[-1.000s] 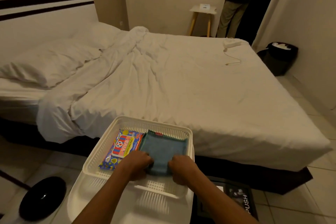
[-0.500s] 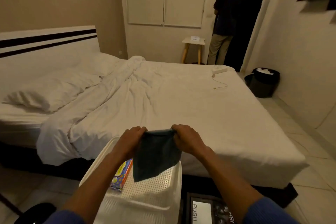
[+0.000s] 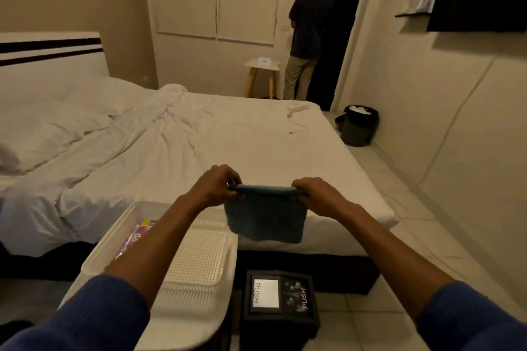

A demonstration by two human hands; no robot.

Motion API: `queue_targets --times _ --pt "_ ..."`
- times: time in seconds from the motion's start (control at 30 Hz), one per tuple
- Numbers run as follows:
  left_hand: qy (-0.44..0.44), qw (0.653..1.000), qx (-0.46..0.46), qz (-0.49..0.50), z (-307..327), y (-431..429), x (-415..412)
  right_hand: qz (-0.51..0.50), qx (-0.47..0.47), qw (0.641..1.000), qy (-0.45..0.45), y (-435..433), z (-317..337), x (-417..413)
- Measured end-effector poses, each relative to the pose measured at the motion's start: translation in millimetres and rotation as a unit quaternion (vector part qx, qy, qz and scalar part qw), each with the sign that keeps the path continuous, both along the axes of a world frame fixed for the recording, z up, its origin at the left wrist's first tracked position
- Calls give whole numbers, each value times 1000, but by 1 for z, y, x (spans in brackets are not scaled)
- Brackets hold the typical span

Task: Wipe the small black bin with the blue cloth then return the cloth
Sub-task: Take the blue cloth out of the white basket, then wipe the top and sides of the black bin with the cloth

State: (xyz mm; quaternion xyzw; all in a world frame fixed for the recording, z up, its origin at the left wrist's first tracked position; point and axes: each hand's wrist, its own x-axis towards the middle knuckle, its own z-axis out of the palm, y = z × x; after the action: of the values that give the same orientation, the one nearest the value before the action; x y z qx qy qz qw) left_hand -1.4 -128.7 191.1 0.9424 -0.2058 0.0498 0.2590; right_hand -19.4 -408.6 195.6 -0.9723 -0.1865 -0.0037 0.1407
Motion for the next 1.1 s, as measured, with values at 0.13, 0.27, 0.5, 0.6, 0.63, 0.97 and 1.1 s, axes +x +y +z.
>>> queue_targets --times 0.13,0.27,0.5,0.6,0.63,0.97,1.1 --pt "-9 999 44 -8 -22 -47 -6 -53 -19 998 18 -43 -22 -12" --pt "5 997 77 -21 -66 -82 2 -91 -5 996 11 -78 -68 -13" --pt "21 997 67 -18 -134 -129 24 -98 76 992 -9 -125 -160 10" --pt "37 998 57 -13 -163 -142 35 -109 100 989 15 -136 -193 22" --pt "38 998 57 -14 -174 -147 38 -111 107 988 21 -140 -203 26" --pt "150 988 47 16 -272 -156 2 -140 104 978 111 -149 -290 -5" --pt "164 986 11 -5 -289 -147 -24 -132 109 980 98 -153 -311 -27"
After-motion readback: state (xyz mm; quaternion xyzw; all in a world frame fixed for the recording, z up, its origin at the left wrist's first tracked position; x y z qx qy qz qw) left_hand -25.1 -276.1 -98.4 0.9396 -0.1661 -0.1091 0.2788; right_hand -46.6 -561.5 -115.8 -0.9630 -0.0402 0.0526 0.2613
